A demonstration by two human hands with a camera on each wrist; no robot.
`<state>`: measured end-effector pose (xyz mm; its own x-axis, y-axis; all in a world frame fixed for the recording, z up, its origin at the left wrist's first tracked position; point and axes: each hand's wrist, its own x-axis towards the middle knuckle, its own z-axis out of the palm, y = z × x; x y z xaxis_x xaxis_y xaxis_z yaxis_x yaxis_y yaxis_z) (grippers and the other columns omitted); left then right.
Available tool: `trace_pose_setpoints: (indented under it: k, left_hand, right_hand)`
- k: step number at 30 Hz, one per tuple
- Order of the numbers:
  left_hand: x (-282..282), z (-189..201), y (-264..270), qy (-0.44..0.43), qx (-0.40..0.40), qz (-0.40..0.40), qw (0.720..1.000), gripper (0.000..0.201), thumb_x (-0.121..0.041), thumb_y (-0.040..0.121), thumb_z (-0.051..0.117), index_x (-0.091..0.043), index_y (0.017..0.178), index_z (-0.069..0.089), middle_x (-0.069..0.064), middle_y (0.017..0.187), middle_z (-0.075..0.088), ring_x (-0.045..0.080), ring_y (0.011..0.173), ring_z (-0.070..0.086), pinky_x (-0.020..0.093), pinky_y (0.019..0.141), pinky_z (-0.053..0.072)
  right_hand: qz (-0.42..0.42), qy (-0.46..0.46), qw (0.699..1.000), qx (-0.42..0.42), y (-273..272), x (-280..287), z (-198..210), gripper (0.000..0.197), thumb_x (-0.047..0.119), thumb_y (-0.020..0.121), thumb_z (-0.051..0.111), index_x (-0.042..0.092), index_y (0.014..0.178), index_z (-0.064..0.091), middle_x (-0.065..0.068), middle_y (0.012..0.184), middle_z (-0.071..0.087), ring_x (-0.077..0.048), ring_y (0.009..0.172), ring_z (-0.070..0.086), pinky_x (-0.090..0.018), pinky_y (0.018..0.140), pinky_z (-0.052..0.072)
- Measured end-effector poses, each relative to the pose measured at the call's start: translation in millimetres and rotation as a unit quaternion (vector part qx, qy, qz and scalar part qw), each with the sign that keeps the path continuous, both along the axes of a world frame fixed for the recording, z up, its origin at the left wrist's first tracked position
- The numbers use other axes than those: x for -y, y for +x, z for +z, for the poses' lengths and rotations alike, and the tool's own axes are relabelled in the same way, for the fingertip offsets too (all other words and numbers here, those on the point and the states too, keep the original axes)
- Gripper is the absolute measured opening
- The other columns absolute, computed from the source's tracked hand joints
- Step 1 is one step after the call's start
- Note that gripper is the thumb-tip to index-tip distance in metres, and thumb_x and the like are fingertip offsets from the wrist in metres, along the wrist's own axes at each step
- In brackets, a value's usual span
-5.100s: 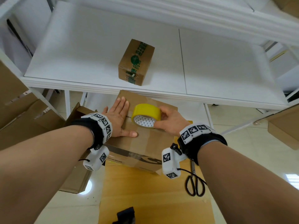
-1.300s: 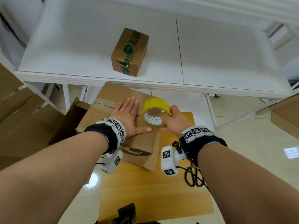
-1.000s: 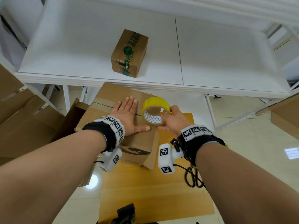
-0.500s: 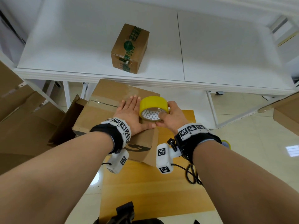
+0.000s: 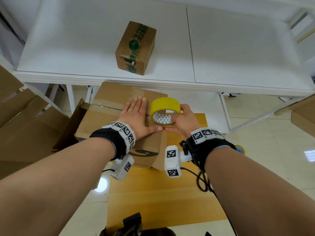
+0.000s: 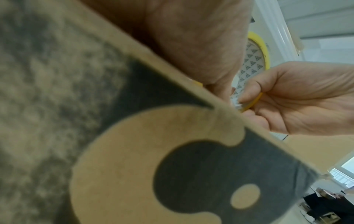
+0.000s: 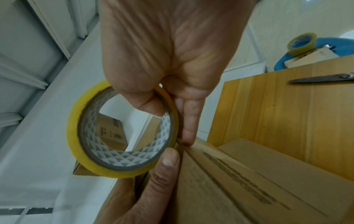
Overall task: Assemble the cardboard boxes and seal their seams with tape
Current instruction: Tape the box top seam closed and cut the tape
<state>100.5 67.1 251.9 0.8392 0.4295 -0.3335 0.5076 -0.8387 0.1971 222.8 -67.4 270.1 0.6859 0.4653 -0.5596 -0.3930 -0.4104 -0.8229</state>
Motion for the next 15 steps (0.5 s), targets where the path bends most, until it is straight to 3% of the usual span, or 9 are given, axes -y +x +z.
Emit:
trace_pose_setpoints:
  k: [7, 11, 15]
  left_hand:
    - [4, 5, 1, 0.012, 0.061, 0.027, 0.998, 0.12, -0.088, 0.071, 0.031, -0.011, 0.151, -0.013, 0.005, 0.161, -0.007, 0.019, 0.148, -0.007, 0.039, 0.121, -0.001]
    - [6, 2, 0, 0.023, 0.057, 0.032, 0.998, 0.114, -0.087, 0.074, 0.022, -0.012, 0.152, -0.011, 0.004, 0.161, -0.006, 0.019, 0.148, -0.007, 0.039, 0.121, -0.002]
    - [4, -2, -2, 0.031, 0.032, 0.021, 0.999, 0.111, -0.088, 0.074, 0.011, -0.012, 0.152, -0.011, 0.004, 0.161, -0.009, 0.019, 0.148, -0.01, 0.039, 0.12, -0.004]
  right_hand:
    - [-0.017, 0.024, 1.0, -0.003, 2, -1, 3, 0.038, -0.005, 0.09, 0.049, 0.022, 0.118, 0.047, -0.018, 0.123, 0.059, -0.037, 0.102, 0.068, -0.05, 0.074, 0.062]
    - [-0.027, 0.029, 0.999, 0.0, 0, -3, -3, 0.039, -0.002, 0.09, 0.054, 0.021, 0.121, 0.045, -0.018, 0.126, 0.058, -0.037, 0.104, 0.067, -0.048, 0.075, 0.062]
    - [-0.042, 0.037, 0.998, -0.023, -5, -4, -11, 0.04, 0.015, 0.093, 0.066, 0.017, 0.129, 0.048, -0.013, 0.126, 0.061, -0.031, 0.106, 0.068, -0.039, 0.073, 0.062]
